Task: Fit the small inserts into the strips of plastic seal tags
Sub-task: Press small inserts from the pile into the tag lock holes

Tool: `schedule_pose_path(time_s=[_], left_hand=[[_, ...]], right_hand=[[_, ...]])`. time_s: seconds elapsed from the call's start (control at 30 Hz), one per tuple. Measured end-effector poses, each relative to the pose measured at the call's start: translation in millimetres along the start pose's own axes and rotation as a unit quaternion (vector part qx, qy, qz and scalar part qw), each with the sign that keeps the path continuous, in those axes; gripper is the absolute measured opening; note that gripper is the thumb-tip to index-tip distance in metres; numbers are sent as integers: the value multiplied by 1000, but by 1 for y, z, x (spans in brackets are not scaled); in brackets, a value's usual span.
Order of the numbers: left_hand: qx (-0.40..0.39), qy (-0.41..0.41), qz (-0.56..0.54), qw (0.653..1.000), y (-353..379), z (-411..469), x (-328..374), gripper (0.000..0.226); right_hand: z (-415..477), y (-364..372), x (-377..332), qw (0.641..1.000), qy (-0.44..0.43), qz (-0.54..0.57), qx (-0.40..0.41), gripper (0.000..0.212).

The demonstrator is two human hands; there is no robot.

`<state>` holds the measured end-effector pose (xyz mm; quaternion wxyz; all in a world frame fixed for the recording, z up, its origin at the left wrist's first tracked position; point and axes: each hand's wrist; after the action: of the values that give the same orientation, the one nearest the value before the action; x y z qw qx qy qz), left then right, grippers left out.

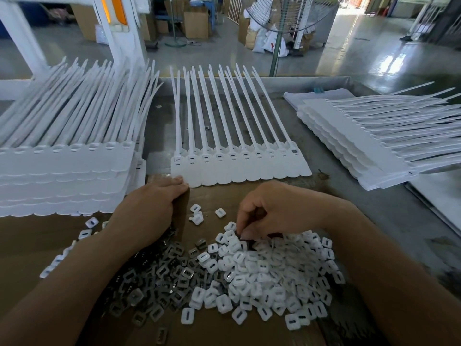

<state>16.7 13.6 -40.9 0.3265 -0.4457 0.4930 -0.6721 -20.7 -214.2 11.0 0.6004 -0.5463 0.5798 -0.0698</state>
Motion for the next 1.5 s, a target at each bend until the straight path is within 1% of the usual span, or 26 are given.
schedule_pose_path(time_s=[0.23, 0.4, 0.43, 0.5, 0.6, 0.67, 0.73, 0.8, 0.9, 0.97, 1.03, 1.23, 1.5], left_hand=[[8, 3, 0, 1000, 0, -1, -1, 49], [10, 5, -1, 1000, 1, 0, -1, 49], [11, 5, -1, 1000, 1, 0, -1, 49], [9, 7, 1, 1000, 1, -1, -2, 49], [12, 11, 2, 1000, 2, 0, -2, 49], [13, 13, 2, 1000, 2, 1, -1, 49], [15, 15, 2, 1000, 2, 2, -1, 49], [19, 16, -2, 1000, 1, 2, -1, 49], [25, 19, -4, 1000, 2, 3, -1, 49], [25, 18, -7, 1000, 2, 2, -1, 49], [24, 14, -11, 1000, 2, 1, -2, 48], [21, 5, -18, 1000, 0, 3, 0, 49], [15, -5, -23, 1000, -1, 1, 1, 49]], right_hand=[[-6, -12, 11, 997, 2, 60, 57, 10], [-8, -15, 15, 995, 12, 54, 77, 17], [-8, -16, 17, 994, 19, 56, 95, 17], [-8, -18, 23, 985, 37, 64, 156, 17], [-5, -24, 38, 959, 79, 68, 264, 17], [-1, -29, 51, 933, 110, 79, 334, 12], [2, -34, 65, 901, 137, 113, 395, 12], [5, -37, 79, 872, 161, 135, 442, 13], [9, -42, 98, 842, 199, 122, 486, 8], [13, -46, 105, 829, 213, 127, 502, 8], [18, -50, 110, 825, 224, 128, 503, 8], [32, -56, 118, 829, 246, 136, 484, 10], [35, -58, 124, 836, 270, 99, 468, 11]])
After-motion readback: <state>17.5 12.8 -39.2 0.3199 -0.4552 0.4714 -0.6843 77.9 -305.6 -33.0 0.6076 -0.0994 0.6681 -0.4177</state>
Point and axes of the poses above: each hand's wrist, its own z-axis towards the middle knuckle, its own y-axis out of the palm, x = y × z, and after that the axes turned 1 degree about -z, right-handed
